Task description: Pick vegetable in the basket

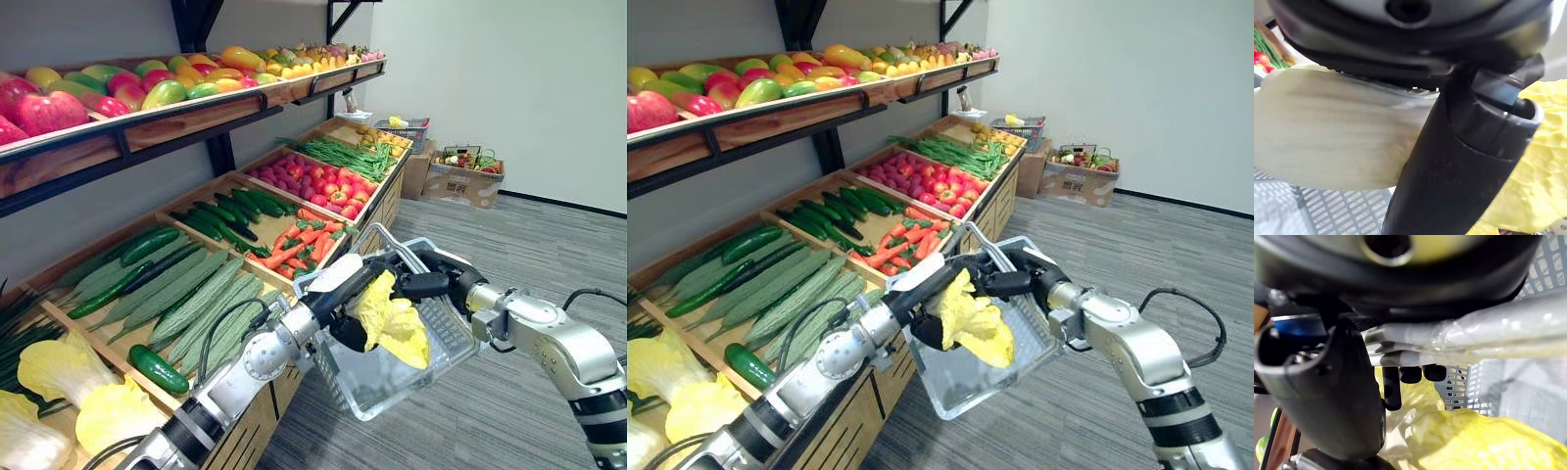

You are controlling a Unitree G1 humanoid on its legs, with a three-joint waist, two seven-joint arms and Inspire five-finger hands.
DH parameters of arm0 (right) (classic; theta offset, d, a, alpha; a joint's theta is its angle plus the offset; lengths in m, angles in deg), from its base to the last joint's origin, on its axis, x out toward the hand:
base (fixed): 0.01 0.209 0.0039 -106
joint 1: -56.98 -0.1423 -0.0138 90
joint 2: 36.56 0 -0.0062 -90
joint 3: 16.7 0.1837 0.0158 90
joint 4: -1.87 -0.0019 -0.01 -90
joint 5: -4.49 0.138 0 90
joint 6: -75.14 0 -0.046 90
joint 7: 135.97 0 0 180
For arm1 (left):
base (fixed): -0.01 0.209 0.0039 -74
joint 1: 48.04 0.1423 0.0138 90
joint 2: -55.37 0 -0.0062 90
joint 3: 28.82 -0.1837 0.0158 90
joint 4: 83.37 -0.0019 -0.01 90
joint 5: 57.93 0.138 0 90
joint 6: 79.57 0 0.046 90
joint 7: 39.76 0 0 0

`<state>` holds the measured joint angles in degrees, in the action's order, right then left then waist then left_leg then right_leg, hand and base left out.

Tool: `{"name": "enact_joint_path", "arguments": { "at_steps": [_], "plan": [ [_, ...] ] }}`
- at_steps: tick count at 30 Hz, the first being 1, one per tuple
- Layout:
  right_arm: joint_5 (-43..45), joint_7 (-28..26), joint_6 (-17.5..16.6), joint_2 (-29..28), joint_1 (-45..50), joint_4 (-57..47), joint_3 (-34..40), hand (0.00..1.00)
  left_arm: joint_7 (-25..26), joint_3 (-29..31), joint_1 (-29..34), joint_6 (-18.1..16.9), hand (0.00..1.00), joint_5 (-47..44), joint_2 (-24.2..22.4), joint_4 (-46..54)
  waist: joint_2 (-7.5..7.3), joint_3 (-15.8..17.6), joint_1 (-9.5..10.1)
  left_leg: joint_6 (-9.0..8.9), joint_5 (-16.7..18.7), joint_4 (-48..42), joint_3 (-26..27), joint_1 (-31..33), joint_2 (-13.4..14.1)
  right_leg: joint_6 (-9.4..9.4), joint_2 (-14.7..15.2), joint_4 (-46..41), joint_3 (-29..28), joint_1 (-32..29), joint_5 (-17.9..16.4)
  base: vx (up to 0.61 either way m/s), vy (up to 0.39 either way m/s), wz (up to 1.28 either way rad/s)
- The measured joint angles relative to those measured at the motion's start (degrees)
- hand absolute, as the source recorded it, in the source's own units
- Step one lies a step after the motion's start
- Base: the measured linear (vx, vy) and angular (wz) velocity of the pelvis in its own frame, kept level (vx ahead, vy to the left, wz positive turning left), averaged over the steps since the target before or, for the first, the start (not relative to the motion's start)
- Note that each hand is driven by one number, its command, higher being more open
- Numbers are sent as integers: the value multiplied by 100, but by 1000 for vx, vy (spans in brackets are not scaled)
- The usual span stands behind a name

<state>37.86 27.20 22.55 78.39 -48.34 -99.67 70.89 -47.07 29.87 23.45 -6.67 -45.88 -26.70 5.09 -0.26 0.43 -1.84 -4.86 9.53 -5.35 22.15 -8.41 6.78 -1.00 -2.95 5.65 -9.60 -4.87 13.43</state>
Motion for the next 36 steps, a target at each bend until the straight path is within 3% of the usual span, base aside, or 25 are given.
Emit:
{"name": "enact_joint_path", "arguments": {
  "at_steps": [7,25,36],
  "plan": [
    [-2,-10,48,6,254,-118,-8,0,204,-3,264,-430,0,556,-32,-225,24,-15,-4,-19,11,-31,28,-1,16,-2,-4,2,-9,3,-1,0,0,0],
    [-3,-167,57,6,554,-292,-7,0,659,156,771,-804,0,1340,-67,-203,151,-139,-9,-60,29,-62,25,25,89,36,-51,8,54,-7,-71,0,0,0],
    [70,-276,57,189,554,-489,22,0,550,399,883,-1047,0,1360,-66,-82,202,-183,-17,-67,27,-19,-51,33,99,26,-52,6,155,-5,-99,-2,6,3]
  ]
}}
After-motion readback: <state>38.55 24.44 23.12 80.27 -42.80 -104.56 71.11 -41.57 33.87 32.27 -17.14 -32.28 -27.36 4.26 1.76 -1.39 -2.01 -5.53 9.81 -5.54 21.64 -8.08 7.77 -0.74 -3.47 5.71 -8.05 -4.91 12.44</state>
